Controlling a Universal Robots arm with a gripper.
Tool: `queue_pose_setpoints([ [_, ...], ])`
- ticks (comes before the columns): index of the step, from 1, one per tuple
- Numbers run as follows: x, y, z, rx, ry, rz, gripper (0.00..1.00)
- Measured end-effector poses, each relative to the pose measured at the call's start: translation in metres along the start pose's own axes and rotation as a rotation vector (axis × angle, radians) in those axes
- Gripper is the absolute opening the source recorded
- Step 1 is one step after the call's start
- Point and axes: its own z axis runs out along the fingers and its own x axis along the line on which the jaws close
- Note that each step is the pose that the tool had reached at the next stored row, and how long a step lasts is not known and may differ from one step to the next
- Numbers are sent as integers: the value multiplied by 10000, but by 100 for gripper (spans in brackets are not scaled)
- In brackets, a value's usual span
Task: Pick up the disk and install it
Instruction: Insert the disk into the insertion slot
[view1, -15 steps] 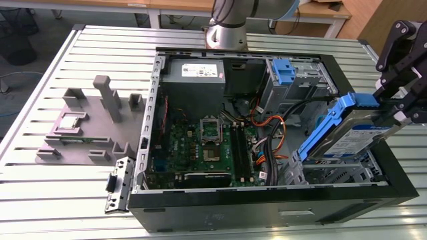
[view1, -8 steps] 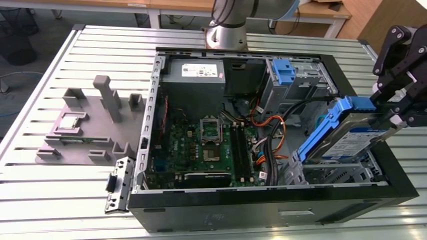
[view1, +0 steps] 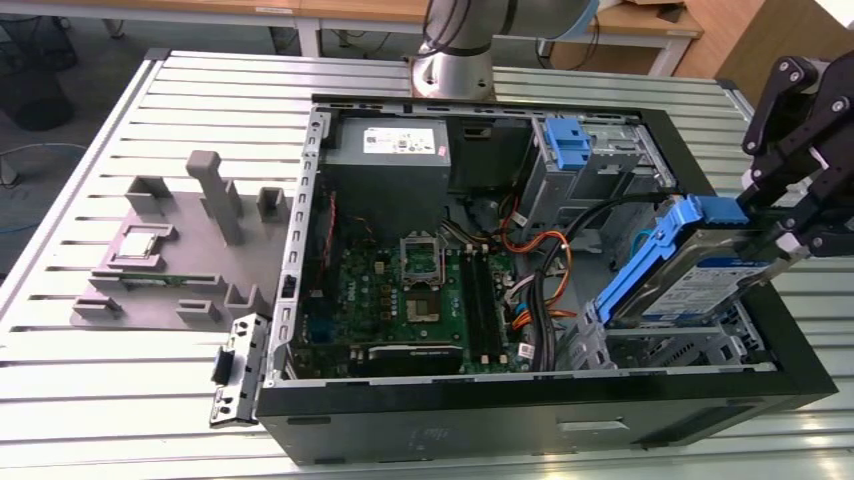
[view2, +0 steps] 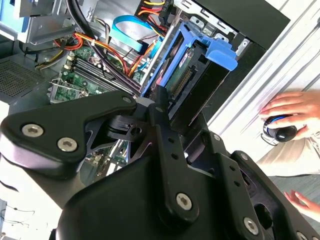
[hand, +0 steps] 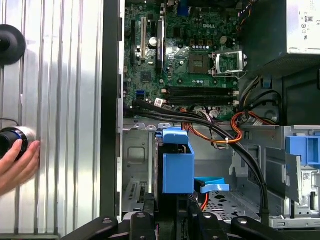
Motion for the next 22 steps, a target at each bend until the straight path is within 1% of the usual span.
queue_pose_setpoints([
  [19, 20, -10, 343, 0, 3, 0, 35],
  [22, 21, -11, 354, 0, 5, 1, 35],
])
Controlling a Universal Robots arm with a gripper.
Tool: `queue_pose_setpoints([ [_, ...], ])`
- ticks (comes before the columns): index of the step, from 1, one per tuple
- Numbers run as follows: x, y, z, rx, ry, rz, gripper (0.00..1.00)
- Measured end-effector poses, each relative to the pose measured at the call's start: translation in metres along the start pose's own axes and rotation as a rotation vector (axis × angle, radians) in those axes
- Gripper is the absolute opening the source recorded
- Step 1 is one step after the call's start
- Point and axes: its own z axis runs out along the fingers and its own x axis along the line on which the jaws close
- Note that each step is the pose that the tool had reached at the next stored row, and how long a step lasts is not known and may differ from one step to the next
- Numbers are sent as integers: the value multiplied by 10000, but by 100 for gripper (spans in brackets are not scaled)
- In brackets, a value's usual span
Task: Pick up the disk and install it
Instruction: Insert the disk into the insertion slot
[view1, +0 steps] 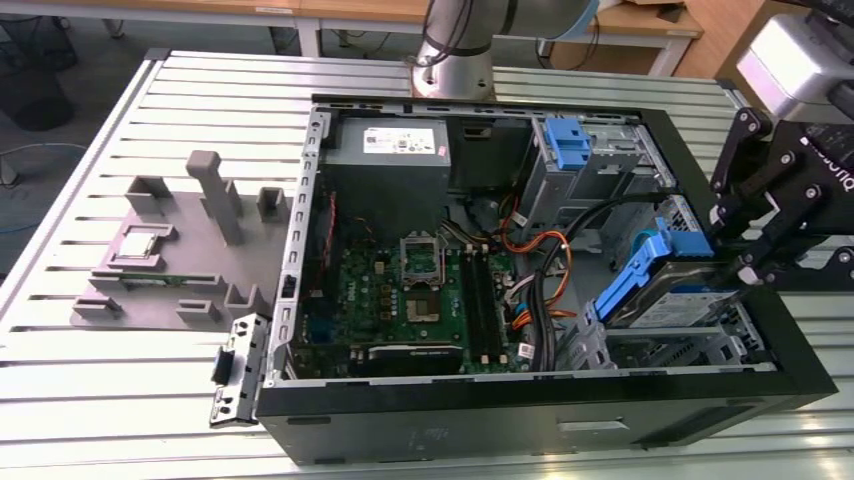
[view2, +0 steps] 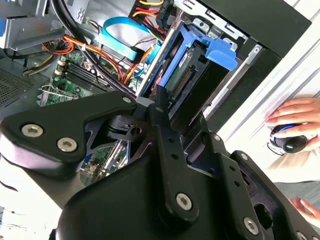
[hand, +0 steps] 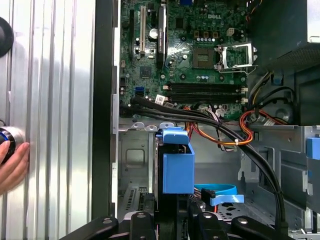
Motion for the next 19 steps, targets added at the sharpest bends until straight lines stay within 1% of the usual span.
queue_pose_setpoints([
  [4, 0, 0, 8, 0, -4, 0, 35],
  [17, 14, -7, 239, 0, -2, 0, 35],
  [19, 14, -8, 245, 0, -3, 0, 35],
])
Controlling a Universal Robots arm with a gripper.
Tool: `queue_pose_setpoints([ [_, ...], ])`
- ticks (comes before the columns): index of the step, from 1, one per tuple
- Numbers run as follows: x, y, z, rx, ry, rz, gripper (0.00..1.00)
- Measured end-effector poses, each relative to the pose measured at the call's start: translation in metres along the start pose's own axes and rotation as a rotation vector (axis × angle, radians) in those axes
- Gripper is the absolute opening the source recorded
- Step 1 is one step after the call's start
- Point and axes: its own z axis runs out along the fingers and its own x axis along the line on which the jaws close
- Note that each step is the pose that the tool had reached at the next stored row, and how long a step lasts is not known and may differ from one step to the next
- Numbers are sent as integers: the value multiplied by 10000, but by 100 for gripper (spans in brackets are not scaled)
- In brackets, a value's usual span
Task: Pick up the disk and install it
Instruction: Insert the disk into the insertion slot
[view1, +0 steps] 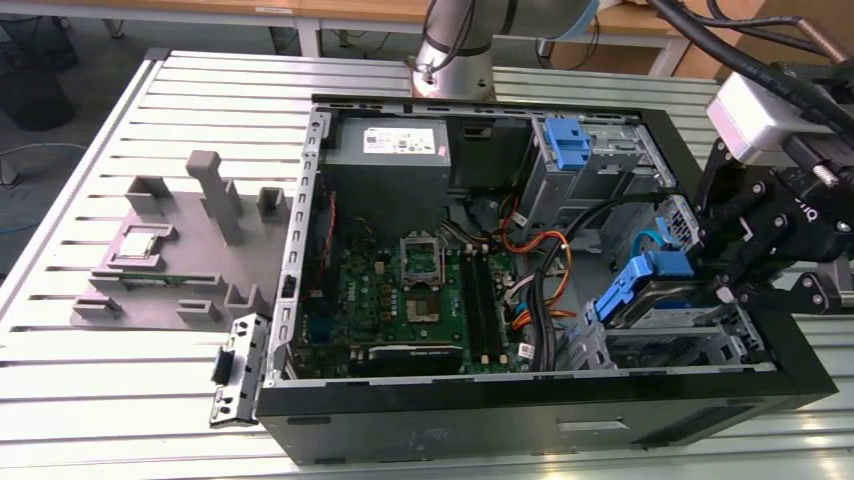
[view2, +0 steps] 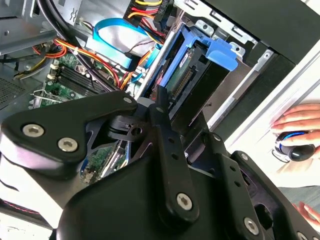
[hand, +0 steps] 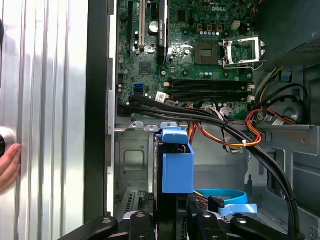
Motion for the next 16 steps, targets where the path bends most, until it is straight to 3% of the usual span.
queue_pose_setpoints([
  [8, 0, 0, 1, 0, 3, 0, 36],
  [9, 0, 0, 1, 0, 1, 0, 42],
  [11, 0, 0, 2, 0, 0, 0, 42],
  [16, 5, 23, 75, 40, -14, -3, 42],
])
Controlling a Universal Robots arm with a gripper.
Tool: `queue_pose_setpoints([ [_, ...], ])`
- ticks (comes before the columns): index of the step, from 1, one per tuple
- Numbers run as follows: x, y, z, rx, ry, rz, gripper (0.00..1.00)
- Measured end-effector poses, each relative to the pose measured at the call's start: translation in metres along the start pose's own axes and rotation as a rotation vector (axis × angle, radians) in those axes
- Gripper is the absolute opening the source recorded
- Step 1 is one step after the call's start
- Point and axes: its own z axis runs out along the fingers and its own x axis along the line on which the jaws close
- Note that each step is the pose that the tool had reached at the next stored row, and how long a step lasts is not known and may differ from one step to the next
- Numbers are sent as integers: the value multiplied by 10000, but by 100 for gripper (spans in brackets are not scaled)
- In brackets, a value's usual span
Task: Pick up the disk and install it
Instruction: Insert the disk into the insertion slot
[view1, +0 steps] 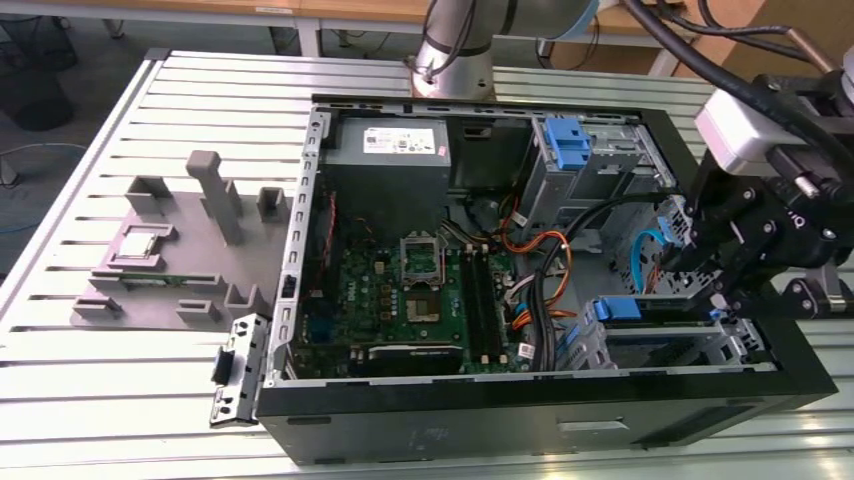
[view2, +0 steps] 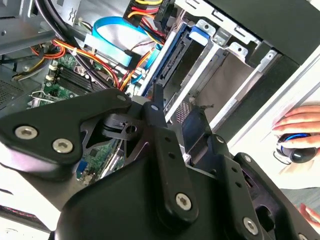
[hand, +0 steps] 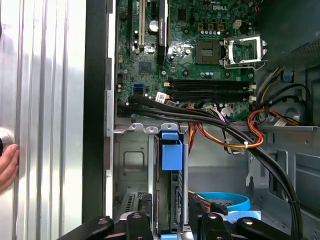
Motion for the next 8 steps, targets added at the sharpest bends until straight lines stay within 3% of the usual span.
queue_pose_setpoints([
  [2, 2, 4, 30, 8, -14, -1, 42],
  [8, -28, 4, 38, 8, -18, -1, 42],
])
